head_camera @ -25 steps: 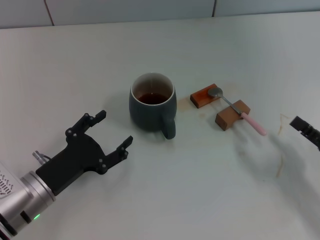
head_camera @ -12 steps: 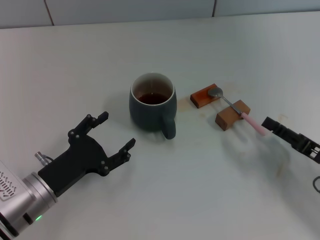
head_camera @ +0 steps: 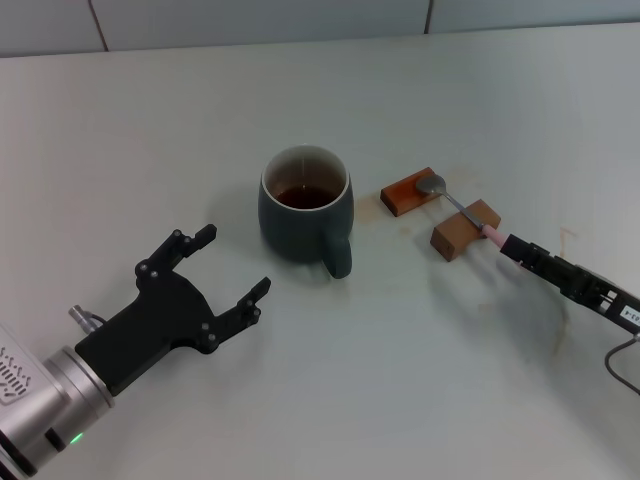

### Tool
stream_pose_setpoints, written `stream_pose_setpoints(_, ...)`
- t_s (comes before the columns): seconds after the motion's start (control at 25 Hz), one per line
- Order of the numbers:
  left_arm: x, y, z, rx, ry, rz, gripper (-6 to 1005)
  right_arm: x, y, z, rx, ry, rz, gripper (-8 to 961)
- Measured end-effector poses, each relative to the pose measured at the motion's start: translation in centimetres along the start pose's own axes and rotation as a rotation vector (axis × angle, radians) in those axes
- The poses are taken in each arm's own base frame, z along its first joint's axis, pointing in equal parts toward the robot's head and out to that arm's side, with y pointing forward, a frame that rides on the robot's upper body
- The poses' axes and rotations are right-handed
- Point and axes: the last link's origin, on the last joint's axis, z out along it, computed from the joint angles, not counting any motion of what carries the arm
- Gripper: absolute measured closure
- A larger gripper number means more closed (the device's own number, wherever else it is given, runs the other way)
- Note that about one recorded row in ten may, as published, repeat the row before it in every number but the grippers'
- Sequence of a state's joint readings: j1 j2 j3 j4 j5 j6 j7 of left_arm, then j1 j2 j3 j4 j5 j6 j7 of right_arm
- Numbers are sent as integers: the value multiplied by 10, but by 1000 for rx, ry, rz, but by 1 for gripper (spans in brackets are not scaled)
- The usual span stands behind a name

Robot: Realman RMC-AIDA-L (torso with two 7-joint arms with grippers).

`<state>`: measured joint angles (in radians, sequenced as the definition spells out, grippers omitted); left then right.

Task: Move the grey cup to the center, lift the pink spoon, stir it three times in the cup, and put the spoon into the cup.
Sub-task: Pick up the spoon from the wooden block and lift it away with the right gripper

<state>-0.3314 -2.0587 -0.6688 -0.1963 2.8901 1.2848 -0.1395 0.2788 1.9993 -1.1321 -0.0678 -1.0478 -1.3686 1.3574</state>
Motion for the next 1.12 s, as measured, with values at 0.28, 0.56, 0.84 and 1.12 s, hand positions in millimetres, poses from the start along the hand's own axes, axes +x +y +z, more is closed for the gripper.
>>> stream_pose_setpoints(0.28, -1, 3, -3, -6, -4, 18, 146, -1, -1, 5, 12, 6, -6, 299)
stream_pose_setpoints(0.56, -1, 4, -3, -8, -4, 20, 146, -2, -4, 8, 29, 19, 2, 309)
stream_pose_setpoints(0.84, -2, 5, -3, -18, -6, 22, 147, -2, -3, 11, 26, 32, 2, 360)
stream_pose_setpoints(1.12, -2, 5, -3, -19, -6, 25, 147, -3, -4, 13, 33, 36, 0, 383)
